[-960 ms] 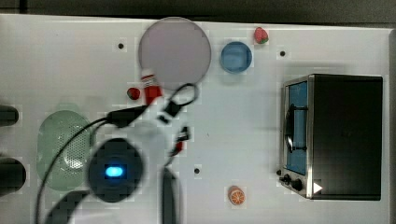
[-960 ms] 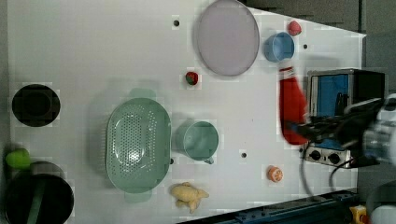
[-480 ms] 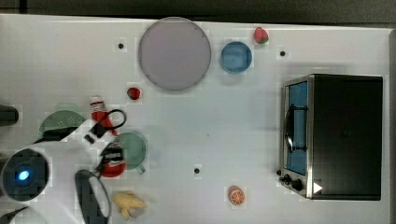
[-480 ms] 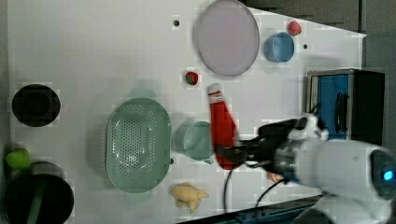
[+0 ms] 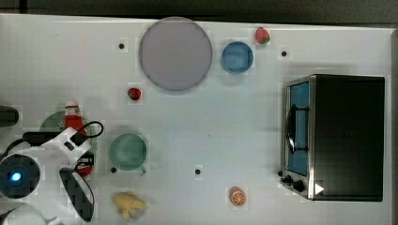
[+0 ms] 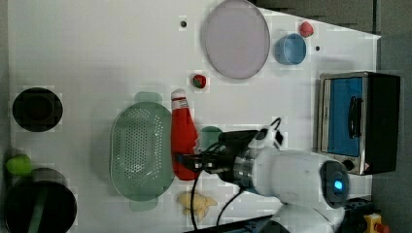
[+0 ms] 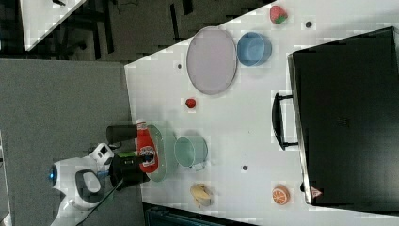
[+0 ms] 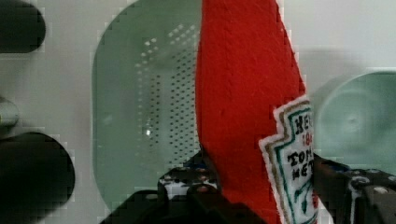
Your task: Pick Ketchup from the table and place it in strainer.
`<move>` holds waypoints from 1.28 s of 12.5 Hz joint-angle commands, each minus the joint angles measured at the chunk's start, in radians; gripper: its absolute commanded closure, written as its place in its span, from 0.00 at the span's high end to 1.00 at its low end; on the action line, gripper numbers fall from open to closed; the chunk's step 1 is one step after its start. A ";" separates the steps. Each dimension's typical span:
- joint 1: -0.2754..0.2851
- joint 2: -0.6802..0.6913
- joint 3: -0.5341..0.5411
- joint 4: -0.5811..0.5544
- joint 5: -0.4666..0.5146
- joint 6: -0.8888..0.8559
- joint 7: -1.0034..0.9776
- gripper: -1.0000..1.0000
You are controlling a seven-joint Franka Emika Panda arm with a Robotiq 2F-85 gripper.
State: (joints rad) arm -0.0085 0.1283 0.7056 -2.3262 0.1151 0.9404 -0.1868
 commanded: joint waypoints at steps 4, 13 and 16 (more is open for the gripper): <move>0.025 0.178 0.021 0.022 0.006 0.167 0.155 0.74; -0.090 0.024 -0.023 0.108 0.023 0.123 0.161 1.00; -0.173 -0.078 -0.105 0.171 0.037 -0.076 0.161 1.00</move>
State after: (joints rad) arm -0.0901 0.0897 0.6558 -2.1914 0.1490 0.8804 -0.0706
